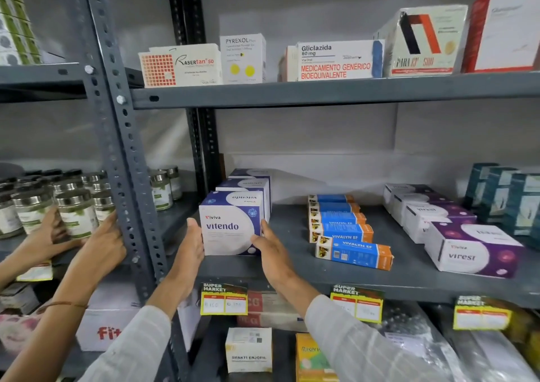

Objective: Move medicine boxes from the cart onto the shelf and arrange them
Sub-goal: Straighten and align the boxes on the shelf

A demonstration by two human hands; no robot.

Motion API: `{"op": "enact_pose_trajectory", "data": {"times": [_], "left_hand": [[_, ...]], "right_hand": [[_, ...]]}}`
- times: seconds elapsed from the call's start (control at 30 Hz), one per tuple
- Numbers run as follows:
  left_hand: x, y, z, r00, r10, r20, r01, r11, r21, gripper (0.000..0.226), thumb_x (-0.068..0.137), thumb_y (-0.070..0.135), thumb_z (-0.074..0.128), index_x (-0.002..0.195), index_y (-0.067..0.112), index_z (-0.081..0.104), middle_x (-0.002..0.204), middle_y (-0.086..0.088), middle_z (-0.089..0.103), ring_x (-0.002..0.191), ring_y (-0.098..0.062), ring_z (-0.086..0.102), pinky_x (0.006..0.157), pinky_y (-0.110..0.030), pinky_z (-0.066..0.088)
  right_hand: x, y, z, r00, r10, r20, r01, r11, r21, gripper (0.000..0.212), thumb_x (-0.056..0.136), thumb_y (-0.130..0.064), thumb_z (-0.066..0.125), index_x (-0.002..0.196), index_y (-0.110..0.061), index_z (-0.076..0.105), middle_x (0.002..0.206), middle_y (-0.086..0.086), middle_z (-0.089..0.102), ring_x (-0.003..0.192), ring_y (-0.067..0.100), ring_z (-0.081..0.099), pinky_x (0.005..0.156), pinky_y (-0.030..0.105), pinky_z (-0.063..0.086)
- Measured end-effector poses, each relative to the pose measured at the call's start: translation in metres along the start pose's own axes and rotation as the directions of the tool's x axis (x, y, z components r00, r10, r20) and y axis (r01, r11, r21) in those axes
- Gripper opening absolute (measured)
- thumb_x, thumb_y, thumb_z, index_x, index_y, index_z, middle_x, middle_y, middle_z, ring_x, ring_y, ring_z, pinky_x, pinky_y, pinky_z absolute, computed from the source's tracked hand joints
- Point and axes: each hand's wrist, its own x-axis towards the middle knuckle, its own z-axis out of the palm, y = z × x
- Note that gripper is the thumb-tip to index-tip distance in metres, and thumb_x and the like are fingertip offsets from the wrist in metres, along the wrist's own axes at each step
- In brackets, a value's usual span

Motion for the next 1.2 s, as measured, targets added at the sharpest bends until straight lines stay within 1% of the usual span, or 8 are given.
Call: {"op": "enact_pose_trajectory", "data": {"times": [0.1, 0.17, 0.27, 0.37, 0.43, 0.6, 0.97, 1.2], "left_hand": [[-0.016, -0.009, 0.012, 0.937, 0.165, -0.307, -0.15, 0.986, 0.071, 0.04, 0.107, 0.054, 0.031, 0.108, 0.048, 0.07, 0.11, 0.029, 0.069, 0.11, 0.008, 0.061, 0.087, -0.016, 0.04], [-0.035, -0.023, 0.026, 0.774, 0.395, -0.495, -0.196, 0.892, 0.407, 0.037, 0.107, 0.042, 0.036, 0.124, 0.032, 0.067, 0.12, 0.02, 0.064, 0.106, 0.019, 0.054, 0.084, -0.007, 0.037], [-0.057, -0.049, 0.064, 0.739, 0.628, -0.244, -0.354, 0.669, 0.653, 0.037, 0.104, 0.038, 0.043, 0.13, 0.023, 0.065, 0.126, 0.016, 0.063, 0.112, 0.015, 0.055, 0.09, -0.01, 0.046], [-0.058, -0.058, 0.109, 0.818, 0.546, 0.181, -0.466, 0.444, 0.765, 0.042, 0.103, 0.043, 0.044, 0.136, 0.025, 0.063, 0.137, 0.006, 0.068, 0.131, -0.005, 0.058, 0.11, -0.026, 0.045], [-0.049, -0.061, 0.133, 0.853, 0.427, 0.301, -0.457, 0.33, 0.826, 0.051, 0.105, 0.046, 0.035, 0.147, 0.022, 0.053, 0.154, 0.0, 0.056, 0.148, -0.013, 0.043, 0.122, -0.029, 0.029], [-0.037, -0.073, 0.15, 0.922, 0.27, 0.278, -0.342, 0.226, 0.912, 0.075, 0.101, 0.056, 0.006, 0.156, 0.017, 0.039, 0.165, -0.004, 0.039, 0.156, -0.018, 0.029, 0.13, -0.039, 0.017], [-0.037, -0.076, 0.155, 0.941, 0.246, 0.232, -0.283, 0.195, 0.939, 0.069, 0.103, 0.053, 0.011, 0.157, 0.021, 0.039, 0.166, 0.001, 0.038, 0.155, -0.016, 0.03, 0.129, -0.035, 0.014], [-0.035, -0.08, 0.154, 0.945, 0.239, 0.222, -0.27, 0.19, 0.944, 0.062, 0.106, 0.051, 0.017, 0.157, 0.022, 0.039, 0.166, 0.002, 0.037, 0.156, -0.015, 0.029, 0.127, -0.031, 0.009]], "right_hand": [[-0.015, -0.005, -0.021, 0.996, -0.083, -0.036, 0.078, 0.991, -0.111, 0.063, 0.1, -0.036, 0.06, 0.156, -0.037, 0.033, 0.152, -0.007, 0.048, 0.137, 0.008, 0.047, 0.097, 0.023, 0.054], [-0.029, -0.008, -0.051, 0.98, -0.167, -0.105, 0.143, 0.968, -0.208, 0.06, 0.099, -0.027, 0.062, 0.153, -0.038, 0.038, 0.154, -0.011, 0.044, 0.138, 0.006, 0.041, 0.1, 0.025, 0.051], [-0.054, -0.009, -0.118, 0.876, -0.403, -0.265, 0.272, 0.866, -0.42, 0.048, 0.093, -0.009, 0.06, 0.139, -0.023, 0.06, 0.14, -0.007, 0.058, 0.129, 0.01, 0.055, 0.107, 0.032, 0.05], [-0.067, -0.003, -0.187, 0.789, -0.499, -0.358, 0.195, 0.756, -0.625, 0.041, 0.089, 0.001, 0.061, 0.127, -0.015, 0.067, 0.127, -0.003, 0.061, 0.118, 0.016, 0.061, 0.101, 0.037, 0.053], [-0.07, 0.004, -0.222, 0.822, -0.451, -0.348, 0.089, 0.706, -0.703, 0.035, 0.091, -0.006, 0.065, 0.124, -0.019, 0.068, 0.122, -0.003, 0.062, 0.112, 0.016, 0.062, 0.093, 0.03, 0.051], [-0.064, 0.022, -0.26, 0.933, -0.298, -0.203, 0.016, 0.597, -0.802, 0.032, 0.09, -0.028, 0.076, 0.122, -0.025, 0.075, 0.105, -0.009, 0.067, 0.093, 0.005, 0.058, 0.075, 0.007, 0.037], [-0.041, 0.019, -0.262, 0.975, -0.184, -0.127, 0.044, 0.713, -0.699, 0.038, 0.092, -0.016, 0.075, 0.129, -0.019, 0.071, 0.13, 0.001, 0.068, 0.111, 0.011, 0.064, 0.098, 0.023, 0.053], [-0.041, 0.019, -0.261, 0.979, -0.168, -0.118, 0.05, 0.754, -0.655, 0.03, 0.091, -0.032, 0.075, 0.12, -0.025, 0.069, 0.12, -0.007, 0.068, 0.108, 0.009, 0.066, 0.076, 0.011, 0.051]]}}
